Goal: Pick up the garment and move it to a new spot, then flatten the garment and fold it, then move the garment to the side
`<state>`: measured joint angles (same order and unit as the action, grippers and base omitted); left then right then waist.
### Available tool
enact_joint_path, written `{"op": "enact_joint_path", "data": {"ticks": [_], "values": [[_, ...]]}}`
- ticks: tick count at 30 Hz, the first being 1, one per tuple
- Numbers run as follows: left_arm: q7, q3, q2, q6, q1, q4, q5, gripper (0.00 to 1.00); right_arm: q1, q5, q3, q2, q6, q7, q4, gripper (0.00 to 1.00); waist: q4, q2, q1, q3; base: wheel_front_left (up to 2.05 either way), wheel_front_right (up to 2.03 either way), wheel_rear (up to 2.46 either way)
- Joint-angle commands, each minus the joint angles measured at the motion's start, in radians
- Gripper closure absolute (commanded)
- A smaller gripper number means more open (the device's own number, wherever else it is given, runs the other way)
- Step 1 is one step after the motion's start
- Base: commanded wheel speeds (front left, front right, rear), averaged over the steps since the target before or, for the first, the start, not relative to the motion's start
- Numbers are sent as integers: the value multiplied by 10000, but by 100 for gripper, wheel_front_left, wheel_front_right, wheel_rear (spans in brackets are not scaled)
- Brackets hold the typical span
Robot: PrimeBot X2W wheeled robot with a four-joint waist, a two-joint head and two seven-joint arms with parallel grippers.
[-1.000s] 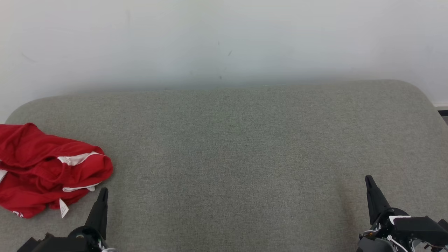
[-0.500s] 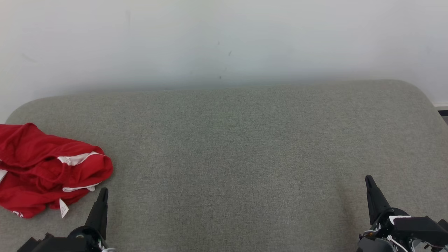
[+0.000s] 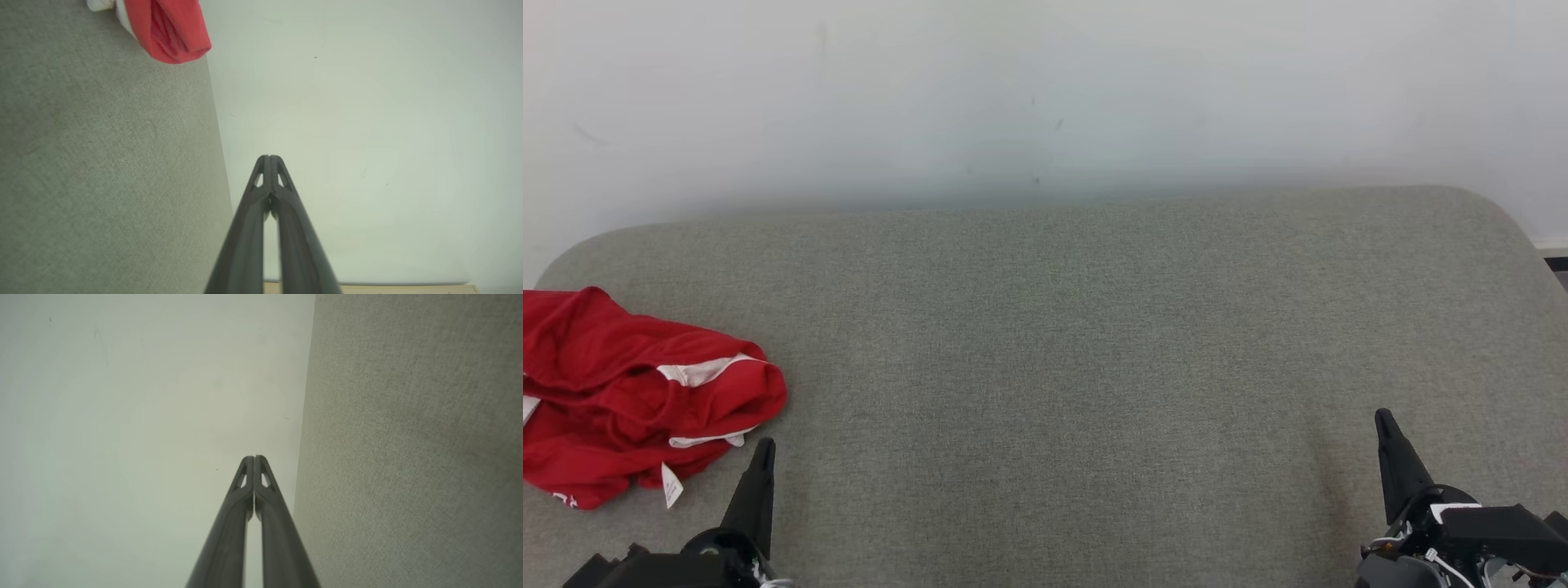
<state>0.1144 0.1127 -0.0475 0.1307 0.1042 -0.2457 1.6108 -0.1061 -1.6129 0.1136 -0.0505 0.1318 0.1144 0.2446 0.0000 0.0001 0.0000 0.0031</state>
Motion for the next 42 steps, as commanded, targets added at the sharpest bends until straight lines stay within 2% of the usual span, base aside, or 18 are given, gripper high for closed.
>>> {"op": "enact_joint_path", "data": {"ticks": [1,2,10,16,23,42], "values": [[22,25,-57,5,102,24,44,100,-51,0,15,11,-23,16,-19,100,0,-1,0,0,0,0,0],[-4,-2,0,0,0,0,-2,0,0,1,-2,0,0,-3,-1,0,0,-1,0,0,0,0,0],[-204,-206,72,2,-336,-408,-70,0,315,63,-190,29,-1,-206,380,0,-7,-1,0,-34,0,0,0],[-507,-363,62,-43,-351,-449,-560,0,327,528,-331,25,-2,-508,379,0,-13,-1,0,-84,0,0,0],[-789,-488,52,-183,-407,-353,-1467,0,339,1747,-424,22,-3,-788,430,0,-18,-1,0,-133,0,0,0],[-1561,-1125,24,-973,-664,79,-4927,0,471,6039,-765,13,-6,-1563,457,0,-17,-1,0,-298,0,0,0]]}}
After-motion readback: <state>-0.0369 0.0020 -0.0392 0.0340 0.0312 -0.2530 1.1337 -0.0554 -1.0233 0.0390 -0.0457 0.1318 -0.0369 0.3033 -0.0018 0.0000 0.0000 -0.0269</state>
